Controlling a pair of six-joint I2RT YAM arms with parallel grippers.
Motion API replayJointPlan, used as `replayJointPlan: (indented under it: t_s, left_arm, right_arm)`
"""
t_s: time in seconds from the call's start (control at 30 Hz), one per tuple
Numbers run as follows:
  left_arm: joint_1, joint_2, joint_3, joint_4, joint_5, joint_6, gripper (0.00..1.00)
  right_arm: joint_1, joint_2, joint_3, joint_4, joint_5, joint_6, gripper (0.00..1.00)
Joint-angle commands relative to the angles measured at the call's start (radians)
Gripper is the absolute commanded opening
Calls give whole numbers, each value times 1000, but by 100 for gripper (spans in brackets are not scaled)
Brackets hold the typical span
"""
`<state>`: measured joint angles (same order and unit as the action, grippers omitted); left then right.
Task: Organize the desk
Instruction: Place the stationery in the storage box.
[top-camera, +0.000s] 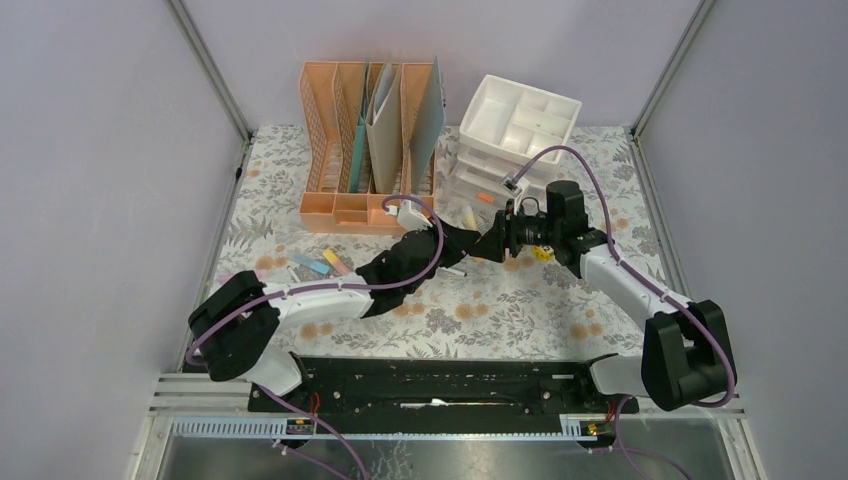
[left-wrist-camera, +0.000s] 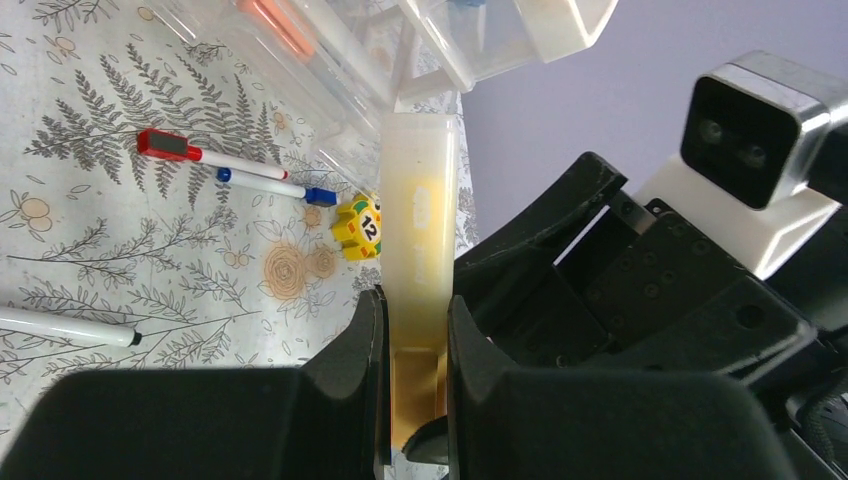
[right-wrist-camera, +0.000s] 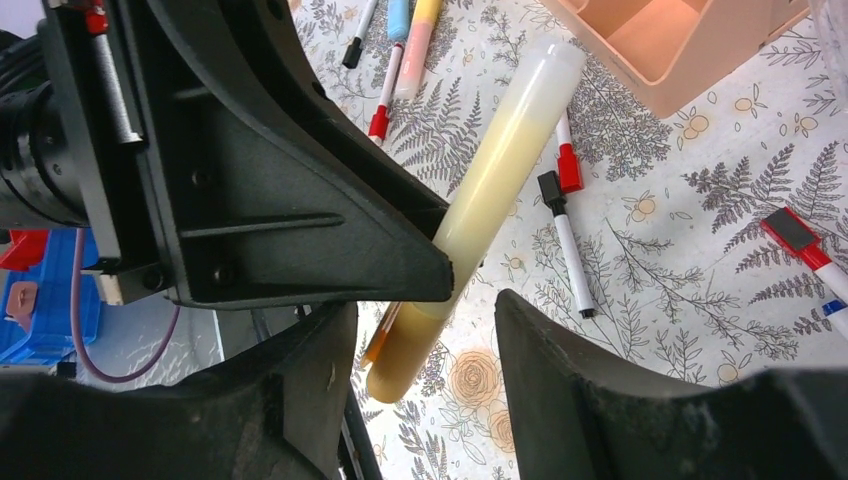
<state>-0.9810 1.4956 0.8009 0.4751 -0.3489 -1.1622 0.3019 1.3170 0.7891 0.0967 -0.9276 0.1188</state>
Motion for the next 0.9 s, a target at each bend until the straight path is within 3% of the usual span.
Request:
replayJointPlan:
  t_s: [0.0, 0.1, 0.3, 0.47, 0.73, 0.87]
  left_arm:
    - [-8, -9, 38, 84, -18, -2, 0]
    - [-7, -11, 33, 102, -10, 2, 0]
    - [-10, -10, 21, 145, 22, 21, 2]
    - [-10, -40, 18, 99, 27, 65, 33]
    - [-2, -162, -86, 149, 79, 306, 94]
    - [10, -255, -161, 145, 93, 417, 99]
  right_arm:
    - [8, 12, 3, 37, 13, 8, 58]
    - [9, 14, 4, 37, 17, 11, 50]
    - [9, 10, 11, 30, 32, 8, 15]
    - [8, 1, 26, -12, 74, -30, 0]
    - [4, -23, 57, -107, 83, -166, 0]
    - [-8, -37, 92, -202, 96, -270, 0]
